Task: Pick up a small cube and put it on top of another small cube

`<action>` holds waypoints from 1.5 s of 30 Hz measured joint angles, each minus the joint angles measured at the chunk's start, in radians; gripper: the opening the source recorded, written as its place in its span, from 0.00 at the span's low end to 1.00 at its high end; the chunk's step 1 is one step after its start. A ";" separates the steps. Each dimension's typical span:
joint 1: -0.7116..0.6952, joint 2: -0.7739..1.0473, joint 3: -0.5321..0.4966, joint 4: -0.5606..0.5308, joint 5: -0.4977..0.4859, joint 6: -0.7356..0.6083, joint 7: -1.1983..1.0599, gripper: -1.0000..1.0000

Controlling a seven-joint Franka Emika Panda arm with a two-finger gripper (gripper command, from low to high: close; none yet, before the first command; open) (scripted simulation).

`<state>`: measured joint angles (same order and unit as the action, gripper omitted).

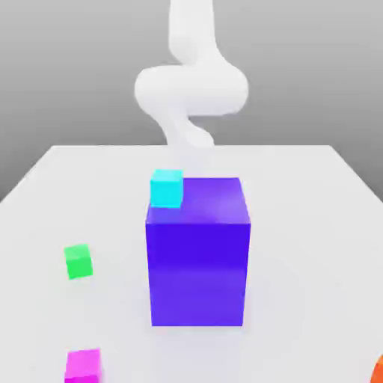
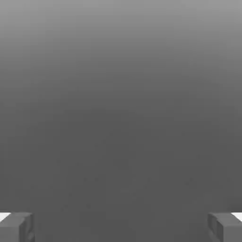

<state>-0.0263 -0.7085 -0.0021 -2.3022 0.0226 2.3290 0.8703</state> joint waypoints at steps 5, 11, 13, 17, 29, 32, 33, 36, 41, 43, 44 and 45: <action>-0.054 0.188 0.001 -0.004 0.040 0.059 0.149 0.50; -0.111 0.406 0.003 -0.009 0.065 0.128 0.338 0.50; -0.129 0.478 0.002 -0.011 0.069 0.151 0.403 0.50; -0.161 0.623 -0.006 -0.015 0.066 0.198 0.543 0.50; -0.176 1.055 -0.100 -0.021 0.062 0.349 0.937 0.50; -0.189 1.164 -0.087 -0.001 0.081 0.428 0.936 0.50; -0.196 1.198 -0.079 0.006 0.085 0.454 0.935 0.00; -0.196 1.198 -0.079 0.006 0.085 0.455 0.935 0.00; -0.195 1.182 -0.081 0.002 0.080 0.444 0.939 0.00; -0.188 1.119 -0.091 -0.011 0.067 0.395 0.949 0.00; -0.185 1.085 -0.096 -0.019 0.060 0.367 0.954 0.00; -0.188 1.051 -0.104 -0.037 0.060 0.351 0.963 0.00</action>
<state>-0.2141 0.3425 -0.1060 -2.3387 0.0827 2.6797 1.8335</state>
